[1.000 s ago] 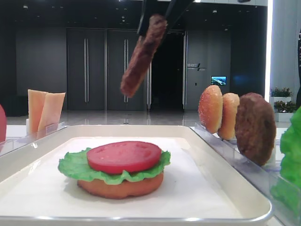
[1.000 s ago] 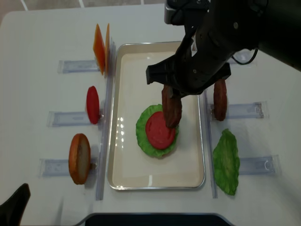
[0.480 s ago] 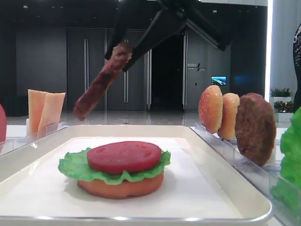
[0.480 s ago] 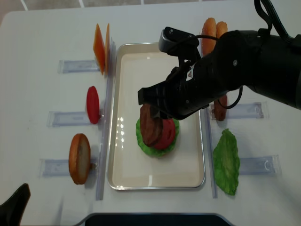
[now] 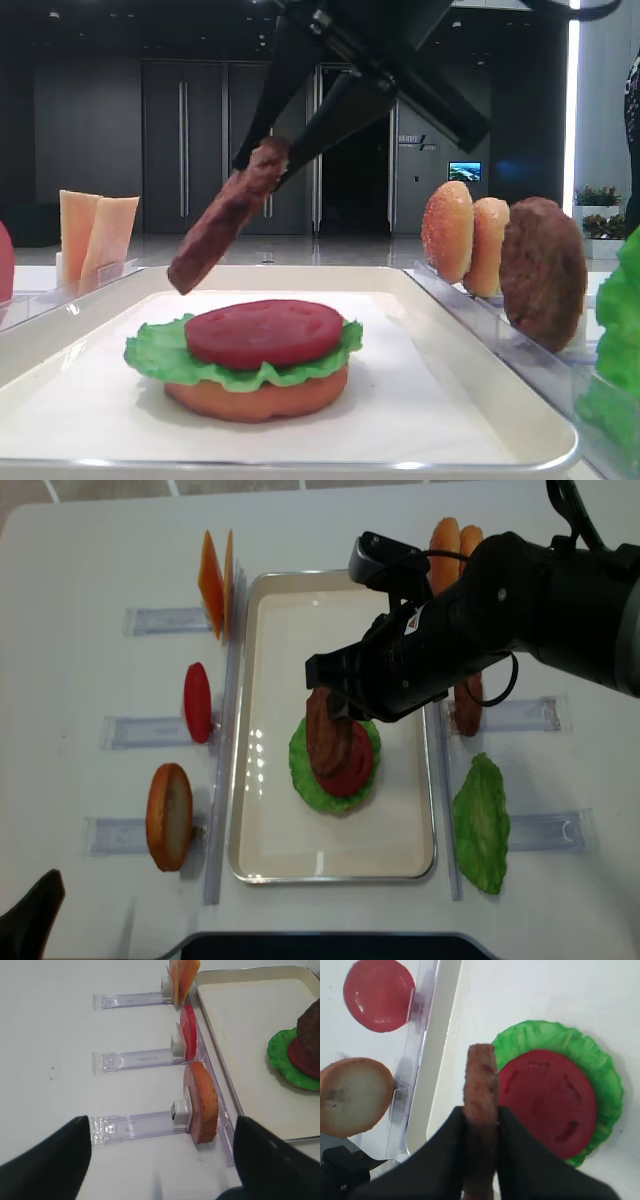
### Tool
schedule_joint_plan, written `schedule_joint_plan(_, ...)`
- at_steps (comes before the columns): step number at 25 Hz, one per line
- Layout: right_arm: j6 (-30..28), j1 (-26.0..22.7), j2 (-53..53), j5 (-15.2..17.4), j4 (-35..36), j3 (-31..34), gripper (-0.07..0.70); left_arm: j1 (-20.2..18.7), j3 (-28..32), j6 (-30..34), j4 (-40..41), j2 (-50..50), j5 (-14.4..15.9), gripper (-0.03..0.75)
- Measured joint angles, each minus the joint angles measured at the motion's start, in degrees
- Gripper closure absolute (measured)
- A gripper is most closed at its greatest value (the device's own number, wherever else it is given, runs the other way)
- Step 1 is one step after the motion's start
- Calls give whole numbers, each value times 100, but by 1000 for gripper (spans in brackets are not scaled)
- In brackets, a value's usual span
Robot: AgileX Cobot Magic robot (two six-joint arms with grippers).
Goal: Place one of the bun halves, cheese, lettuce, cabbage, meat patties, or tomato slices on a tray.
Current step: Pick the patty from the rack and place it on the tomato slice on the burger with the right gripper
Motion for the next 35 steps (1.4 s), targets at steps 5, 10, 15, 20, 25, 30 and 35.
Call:
schedule_joint_plan(5, -551, -100, 178, 43, 570, 11, 483, 0, 0, 11, 0, 0, 0, 22)
schedule_joint_plan(10, -691, -163, 396, 136, 661, 12, 483, 0, 0, 16, 0, 0, 0, 22)
schedule_joint_plan(15, -766, -224, 495, 183, 787, 12, 483, 0, 0, 16, 0, 0, 0, 22)
schedule_joint_plan(20, -785, -224, 501, 183, 805, 12, 483, 0, 0, 16, 0, 0, 0, 22)
schedule_joint_plan(25, -789, -224, 501, 183, 805, 12, 483, 0, 0, 16, 0, 0, 0, 22)
schedule_joint_plan(30, -867, -224, 501, 183, 805, 12, 483, 0, 0, 20, 0, 0, 0, 22)
schedule_joint_plan(35, -887, -224, 501, 178, 805, 12, 483, 0, 0, 20, 0, 0, 0, 22)
